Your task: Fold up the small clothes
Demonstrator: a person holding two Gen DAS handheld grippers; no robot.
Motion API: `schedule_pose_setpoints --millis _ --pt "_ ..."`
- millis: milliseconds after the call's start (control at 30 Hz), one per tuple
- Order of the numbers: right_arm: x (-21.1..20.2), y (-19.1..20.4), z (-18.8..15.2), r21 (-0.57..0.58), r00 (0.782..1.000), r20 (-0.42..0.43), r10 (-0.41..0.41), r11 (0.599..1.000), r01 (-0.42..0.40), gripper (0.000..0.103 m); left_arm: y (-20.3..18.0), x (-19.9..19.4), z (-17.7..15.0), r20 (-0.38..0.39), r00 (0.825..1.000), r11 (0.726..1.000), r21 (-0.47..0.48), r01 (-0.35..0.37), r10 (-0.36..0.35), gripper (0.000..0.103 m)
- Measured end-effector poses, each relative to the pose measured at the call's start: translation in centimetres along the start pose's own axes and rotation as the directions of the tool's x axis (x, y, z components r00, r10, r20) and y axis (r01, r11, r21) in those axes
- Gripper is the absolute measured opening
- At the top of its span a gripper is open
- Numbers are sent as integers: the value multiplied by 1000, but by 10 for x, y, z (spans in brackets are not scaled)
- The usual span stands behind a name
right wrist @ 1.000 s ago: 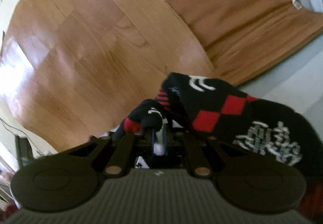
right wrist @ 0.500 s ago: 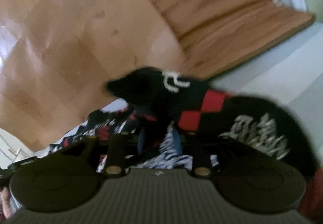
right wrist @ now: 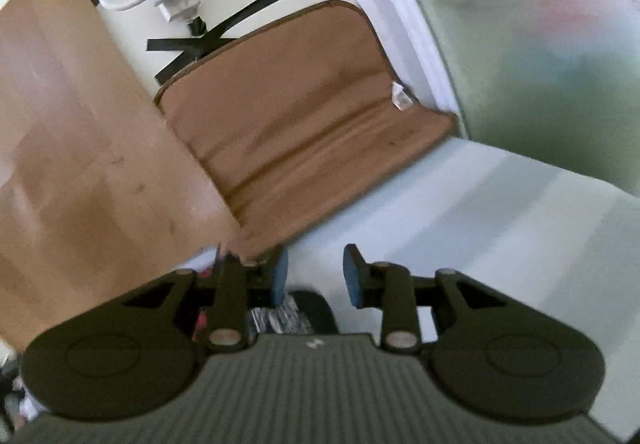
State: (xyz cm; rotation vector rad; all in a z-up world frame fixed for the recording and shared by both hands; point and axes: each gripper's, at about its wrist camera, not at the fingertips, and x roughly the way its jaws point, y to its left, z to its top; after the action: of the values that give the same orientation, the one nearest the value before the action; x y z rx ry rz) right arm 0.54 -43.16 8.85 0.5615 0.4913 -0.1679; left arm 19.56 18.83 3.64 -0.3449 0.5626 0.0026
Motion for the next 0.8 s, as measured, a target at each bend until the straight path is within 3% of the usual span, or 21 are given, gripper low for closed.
schedule_pose_setpoints --millis 100,167,233,333,433,500,533,567,700,800 --pt "-33 -11 -17 -38 998 -64 18 999 -20 35 -21 -14 -2 19 999 997 55 47 -48 82" --pt "-58 -6 -35 -156 995 -94 16 987 -30 39 -39 -20 -10 11 994 988 116 103 -105 87" --pt "-76 10 -56 -329 988 -153 37 940 -86 46 -60 -25 -19 0 988 970 190 149 -152 90" --pt "-84 33 -89 -478 959 -277 53 859 -185 50 -80 -25 -33 -39 982 945 265 191 -187 91" --pt "-68 45 -117 -611 950 -308 -58 777 -150 51 -87 -15 -44 -91 980 929 313 198 -179 91" --pt "-57 44 -121 -645 960 -268 -82 756 -115 51 -89 -6 -50 -124 981 924 336 185 -151 90" --pt "-53 42 -118 -634 962 -260 -79 766 -109 22 -87 -1 -53 -138 982 926 336 171 -131 90" --pt "-47 41 -112 -623 965 -239 -105 779 -70 14 -84 6 -55 -160 981 932 328 155 -107 90" --pt "-39 27 -60 -412 972 -224 -65 911 -34 13 -75 19 -57 -198 977 938 317 142 -81 89" --pt "-42 43 -3 -202 967 -220 131 963 -177 13 -72 17 -55 -190 979 940 312 138 -81 89"
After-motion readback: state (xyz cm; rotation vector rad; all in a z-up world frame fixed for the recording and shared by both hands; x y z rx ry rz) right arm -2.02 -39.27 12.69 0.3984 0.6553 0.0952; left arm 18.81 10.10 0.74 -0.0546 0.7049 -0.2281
